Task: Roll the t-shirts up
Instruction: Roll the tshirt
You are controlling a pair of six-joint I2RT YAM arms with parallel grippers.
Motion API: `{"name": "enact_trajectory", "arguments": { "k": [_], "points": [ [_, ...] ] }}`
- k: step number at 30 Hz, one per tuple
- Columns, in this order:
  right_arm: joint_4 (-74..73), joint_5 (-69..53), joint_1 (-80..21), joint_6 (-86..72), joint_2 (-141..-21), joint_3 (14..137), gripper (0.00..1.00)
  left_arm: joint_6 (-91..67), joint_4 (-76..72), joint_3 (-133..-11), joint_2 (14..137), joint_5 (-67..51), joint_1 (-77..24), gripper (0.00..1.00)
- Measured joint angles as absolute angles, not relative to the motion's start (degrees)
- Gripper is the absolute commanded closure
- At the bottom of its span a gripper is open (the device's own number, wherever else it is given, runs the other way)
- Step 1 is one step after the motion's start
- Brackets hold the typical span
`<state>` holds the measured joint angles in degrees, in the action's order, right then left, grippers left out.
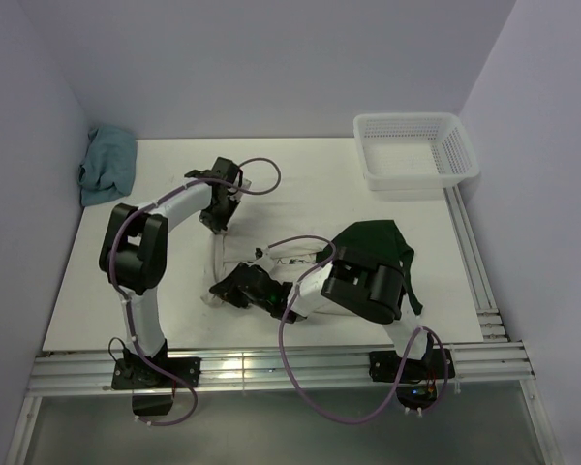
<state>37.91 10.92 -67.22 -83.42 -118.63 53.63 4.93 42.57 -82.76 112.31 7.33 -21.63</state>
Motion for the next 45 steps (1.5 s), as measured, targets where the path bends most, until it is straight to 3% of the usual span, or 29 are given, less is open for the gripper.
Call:
{"name": "enact_trajectory", "arguments": {
  "k": [2, 7, 25, 35, 45],
  "points": [
    [37.8, 11.0, -67.2, -83.7, -118.4, 53.7, 0.58, 4.8, 43.1, -83.3, 112.4, 9.4, -23.0, 1.0],
    [32.0, 11.6, -67.6, -82.6, -115.9, 55.0, 0.52, 4.7, 44.1, -84.6, 112.9, 13.7, -25.8, 1.0],
    [-12.3, 24.2, -71.6, -72.4, -115.2, 78.8, 0.48, 4.6, 44.3, -85.3, 115.1, 17.5, -28.2, 1.0],
    [-21.8, 28.5, -73.0, -67.3, -121.4, 92.1, 0.48, 4.6, 44.3, -85.3, 115.1, 17.5, -28.5, 1.0],
    [-24.6, 28.5, -73.0, -65.7, -127.1, 95.7, 0.43, 4.6, 44.4, -85.3, 115.1, 17.5, -29.0, 1.0]
  ]
}}
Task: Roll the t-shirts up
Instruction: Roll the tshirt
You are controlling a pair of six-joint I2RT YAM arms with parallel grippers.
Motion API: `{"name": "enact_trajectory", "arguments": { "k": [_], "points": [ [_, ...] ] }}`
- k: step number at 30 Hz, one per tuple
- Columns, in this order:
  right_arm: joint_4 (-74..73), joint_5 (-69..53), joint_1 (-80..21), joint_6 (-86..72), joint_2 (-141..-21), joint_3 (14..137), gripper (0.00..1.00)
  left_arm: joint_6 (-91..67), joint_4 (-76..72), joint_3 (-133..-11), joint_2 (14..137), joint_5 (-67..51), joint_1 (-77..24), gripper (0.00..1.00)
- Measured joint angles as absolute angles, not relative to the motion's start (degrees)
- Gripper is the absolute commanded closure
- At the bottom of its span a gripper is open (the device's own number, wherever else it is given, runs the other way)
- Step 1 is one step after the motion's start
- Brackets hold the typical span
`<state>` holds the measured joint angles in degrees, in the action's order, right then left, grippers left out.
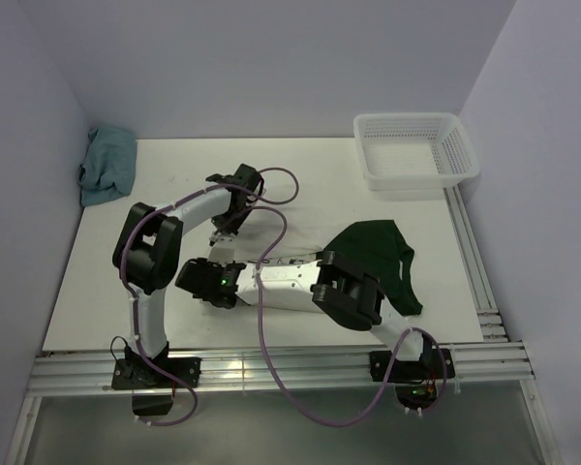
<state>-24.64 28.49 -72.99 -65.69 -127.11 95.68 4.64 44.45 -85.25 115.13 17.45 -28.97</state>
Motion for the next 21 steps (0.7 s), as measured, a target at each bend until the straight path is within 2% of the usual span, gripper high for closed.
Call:
{"name": "enact_trajectory", "arguments": {
  "k": [9, 21],
  "points": [
    [-26.7, 27.9, -73.3, -65.3, -128.0, 98.2, 0.39, 4.6, 44.6, -85.4, 115.3, 17.5, -29.3, 1.0],
    [-33.2, 30.0, -74.8, -65.0, -132.2, 105.6, 0.39, 4.6, 44.9, -85.5, 115.4, 17.5, -29.6, 1.0]
  ]
}}
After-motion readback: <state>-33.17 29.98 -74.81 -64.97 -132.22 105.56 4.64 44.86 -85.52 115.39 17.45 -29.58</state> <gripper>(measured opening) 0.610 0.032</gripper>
